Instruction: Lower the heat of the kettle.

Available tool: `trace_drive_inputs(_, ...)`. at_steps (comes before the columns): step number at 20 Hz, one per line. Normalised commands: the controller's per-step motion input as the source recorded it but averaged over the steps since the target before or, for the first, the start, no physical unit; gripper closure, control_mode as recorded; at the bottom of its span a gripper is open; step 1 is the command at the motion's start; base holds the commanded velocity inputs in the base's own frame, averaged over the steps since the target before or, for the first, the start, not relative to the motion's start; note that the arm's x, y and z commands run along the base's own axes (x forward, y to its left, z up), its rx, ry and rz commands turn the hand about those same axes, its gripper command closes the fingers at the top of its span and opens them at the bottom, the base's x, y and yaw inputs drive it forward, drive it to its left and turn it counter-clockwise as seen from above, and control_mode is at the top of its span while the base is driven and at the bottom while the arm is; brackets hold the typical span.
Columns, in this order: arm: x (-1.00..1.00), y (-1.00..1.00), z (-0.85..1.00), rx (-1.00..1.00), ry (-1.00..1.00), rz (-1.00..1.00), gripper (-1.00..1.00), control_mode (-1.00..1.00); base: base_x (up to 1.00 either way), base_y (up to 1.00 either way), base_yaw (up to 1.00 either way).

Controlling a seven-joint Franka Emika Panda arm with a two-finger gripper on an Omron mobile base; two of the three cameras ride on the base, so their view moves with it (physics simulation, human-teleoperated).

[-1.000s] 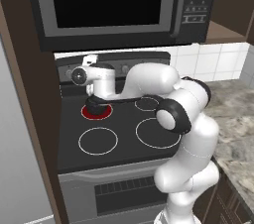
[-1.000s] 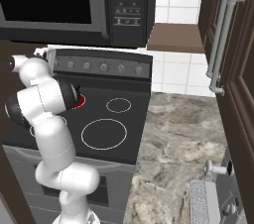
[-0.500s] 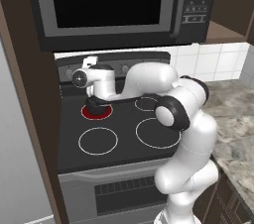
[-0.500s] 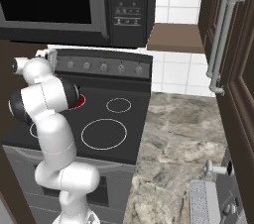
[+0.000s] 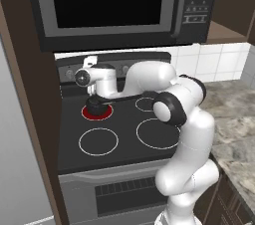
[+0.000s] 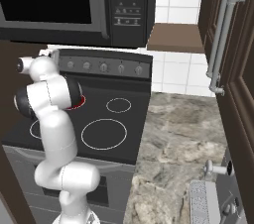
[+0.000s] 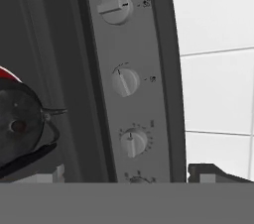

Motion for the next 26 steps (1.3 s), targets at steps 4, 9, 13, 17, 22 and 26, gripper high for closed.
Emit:
trace_drive_inputs(4, 0.2, 0.03, -0.1, 0.0, 0.0, 0.07, -1.0, -1.0, 0.0, 0.0, 0.0)
trace_drive_inputs(9, 0.18, 0.02, -0.08, 0.0, -0.01, 0.07, -1.0, -1.0, 0.0, 0.0, 0.0)
trace_drive_inputs(13, 0.19, 0.03, 0.0, 0.0, -0.01, 0.05, -1.0, -1.0, 0.0, 0.0, 0.0)
trace_drive_inputs(17, 0.15, 0.01, -0.02, 0.0, 0.0, 0.02, -1.0, -1.0, 0.0, 0.0, 0.0)
trace_drive_inputs(22, 0.11, 0.04, -0.03, 0.0, 0.0, 0.0, -1.0, -1.0, 0.0, 0.0, 0.0)
trace_drive_inputs(26, 0.12, 0.08, -0.07, -0.01, 0.0, 0.0, -1.0, -1.0, 0.0, 0.0, 0.0)
